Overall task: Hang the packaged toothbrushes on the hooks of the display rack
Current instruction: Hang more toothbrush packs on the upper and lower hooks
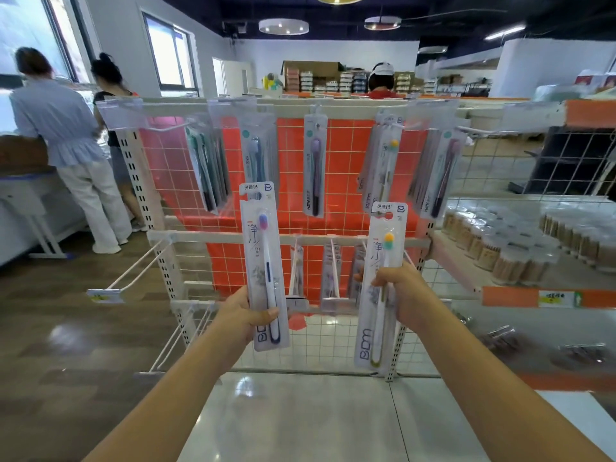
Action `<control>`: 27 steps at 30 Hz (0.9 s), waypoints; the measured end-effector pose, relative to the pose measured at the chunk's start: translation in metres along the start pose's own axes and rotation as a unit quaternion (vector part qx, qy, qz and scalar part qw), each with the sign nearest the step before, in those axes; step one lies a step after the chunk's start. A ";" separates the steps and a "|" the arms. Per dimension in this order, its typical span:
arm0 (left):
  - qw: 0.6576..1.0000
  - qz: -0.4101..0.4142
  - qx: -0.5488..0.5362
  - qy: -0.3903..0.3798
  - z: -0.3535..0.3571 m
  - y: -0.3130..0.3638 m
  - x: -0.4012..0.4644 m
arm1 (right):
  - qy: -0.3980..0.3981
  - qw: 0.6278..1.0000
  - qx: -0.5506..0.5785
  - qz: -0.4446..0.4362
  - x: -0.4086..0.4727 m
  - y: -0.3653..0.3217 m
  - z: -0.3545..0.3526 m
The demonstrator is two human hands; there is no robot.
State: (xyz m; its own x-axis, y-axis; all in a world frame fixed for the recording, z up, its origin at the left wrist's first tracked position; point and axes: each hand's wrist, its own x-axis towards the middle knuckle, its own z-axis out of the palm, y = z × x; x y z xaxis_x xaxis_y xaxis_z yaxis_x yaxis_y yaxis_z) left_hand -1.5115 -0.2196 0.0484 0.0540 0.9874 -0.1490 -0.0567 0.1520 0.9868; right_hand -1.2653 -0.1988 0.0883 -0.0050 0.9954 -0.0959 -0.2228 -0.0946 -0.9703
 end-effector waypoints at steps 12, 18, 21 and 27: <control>0.997 -0.030 0.000 0.066 -0.022 -0.017 -0.018 | 0.013 0.999 0.021 0.037 0.004 0.020 0.004; 0.996 -0.039 -0.005 0.080 -0.038 -0.021 -0.036 | -0.032 0.999 0.016 0.026 0.002 0.028 0.017; 0.996 -0.036 -0.003 0.082 -0.039 -0.022 -0.041 | -0.034 0.999 0.013 0.009 0.002 0.031 0.023; 0.996 -0.030 0.007 0.088 -0.032 -0.018 -0.041 | -0.031 0.999 -0.005 -0.010 0.000 0.031 0.022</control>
State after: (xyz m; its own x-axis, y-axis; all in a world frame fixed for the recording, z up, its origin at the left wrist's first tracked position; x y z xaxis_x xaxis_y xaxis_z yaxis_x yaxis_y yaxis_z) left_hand -1.5450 -0.2614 0.0345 -0.1196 0.9690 -0.2161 -0.0446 0.2122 0.9762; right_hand -1.2935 -0.2015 0.0631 -0.0604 0.9961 -0.0638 -0.2147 -0.0754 -0.9738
